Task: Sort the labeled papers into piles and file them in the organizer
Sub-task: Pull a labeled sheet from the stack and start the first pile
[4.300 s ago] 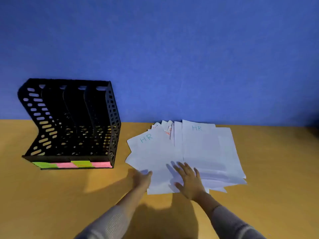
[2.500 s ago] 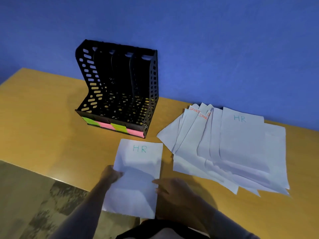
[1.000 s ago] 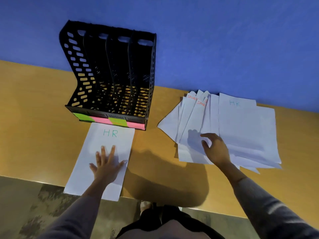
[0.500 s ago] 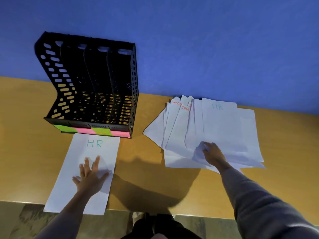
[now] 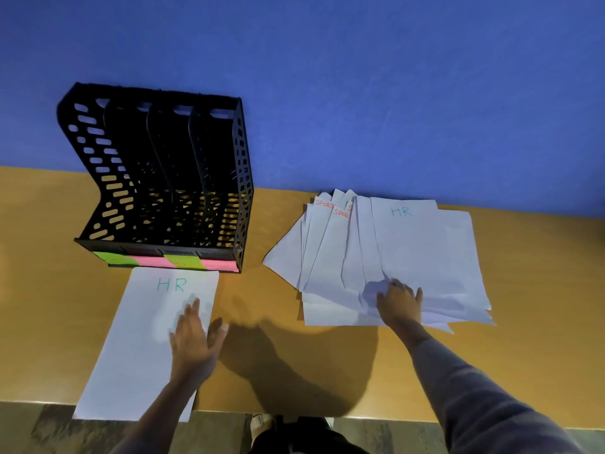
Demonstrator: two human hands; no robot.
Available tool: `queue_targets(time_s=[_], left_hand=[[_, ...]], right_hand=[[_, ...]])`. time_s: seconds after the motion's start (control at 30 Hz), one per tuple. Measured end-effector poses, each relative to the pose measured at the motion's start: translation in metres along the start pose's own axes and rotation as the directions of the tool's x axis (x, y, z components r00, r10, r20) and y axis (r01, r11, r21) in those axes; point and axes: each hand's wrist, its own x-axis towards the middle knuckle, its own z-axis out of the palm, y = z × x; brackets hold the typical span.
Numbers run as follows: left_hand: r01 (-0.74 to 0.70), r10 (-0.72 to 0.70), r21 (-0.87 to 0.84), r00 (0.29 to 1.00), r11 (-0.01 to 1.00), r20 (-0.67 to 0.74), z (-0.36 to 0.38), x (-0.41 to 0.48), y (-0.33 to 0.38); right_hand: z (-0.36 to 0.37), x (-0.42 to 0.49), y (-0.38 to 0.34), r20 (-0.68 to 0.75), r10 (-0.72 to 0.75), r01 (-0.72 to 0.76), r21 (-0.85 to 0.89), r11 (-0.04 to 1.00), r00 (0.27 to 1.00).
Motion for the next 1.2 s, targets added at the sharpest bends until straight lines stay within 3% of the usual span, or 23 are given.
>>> queue_targets(time_s=[0.1,0.2,0.33,0.43,0.5,0.6,0.67,0.77,0.87,0.93,1.07,1.2], left_hand=[[-0.072,0.08,-0.155,0.996,0.985,0.046,0.007,-0.002,0.029],[-0.046,0.075,-0.39,0.995,0.92,0.059,0.01,-0.012,0.063],[0.185,0.021,-0.686,0.96,0.704,0.28,0.008,-0.014,0.106],[0.418,-0.015,-0.646,0.846,0.638,0.533,0.0,-0.008,0.123],[0.47,-0.024,-0.605,0.801,0.643,0.598,-0.001,-0.007,0.125],[0.377,-0.087,-0.584,0.882,0.719,0.463,0.003,-0.005,0.118],[0.271,-0.102,-0.505,0.936,0.819,0.337,0.001,-0.002,0.108],[0.214,-0.111,-0.467,0.965,0.858,0.238,-0.007,-0.002,0.082],[0.178,-0.132,-0.4,0.981,0.899,0.141,-0.018,-0.008,0.047],[0.18,-0.16,-0.363,0.984,0.914,0.084,-0.025,-0.012,0.021],[0.312,-0.314,-0.234,0.949,0.921,0.028,-0.041,-0.009,-0.036],[0.433,-0.441,-0.134,0.897,0.892,-0.037,-0.057,0.006,-0.074]], right_hand=[[-0.008,-0.011,-0.006,-0.188,-0.126,0.139,0.058,0.989,0.974],[-0.02,-0.032,-0.015,-0.288,-0.195,0.24,0.127,0.962,0.938],[-0.021,-0.07,-0.033,-0.32,-0.376,0.465,0.277,0.841,0.87],[-0.016,-0.105,-0.056,-0.346,-0.59,0.682,0.301,0.666,0.729],[-0.007,-0.126,-0.071,-0.363,-0.713,0.8,0.251,0.544,0.599],[0.004,-0.15,-0.095,-0.332,-0.817,0.881,0.208,0.425,0.472],[0.007,-0.162,-0.108,-0.344,-0.835,0.9,0.247,0.36,0.429],[0.004,-0.168,-0.117,-0.367,-0.843,0.909,0.292,0.297,0.394],[0.0,-0.156,-0.113,-0.331,-0.826,0.882,0.29,0.371,0.456],[0.0,-0.142,-0.105,-0.293,-0.784,0.833,0.28,0.477,0.548],[0.002,-0.115,-0.081,-0.219,-0.67,0.7,0.33,0.633,0.709],[0.006,-0.097,-0.063,-0.156,-0.595,0.61,0.325,0.723,0.788]])
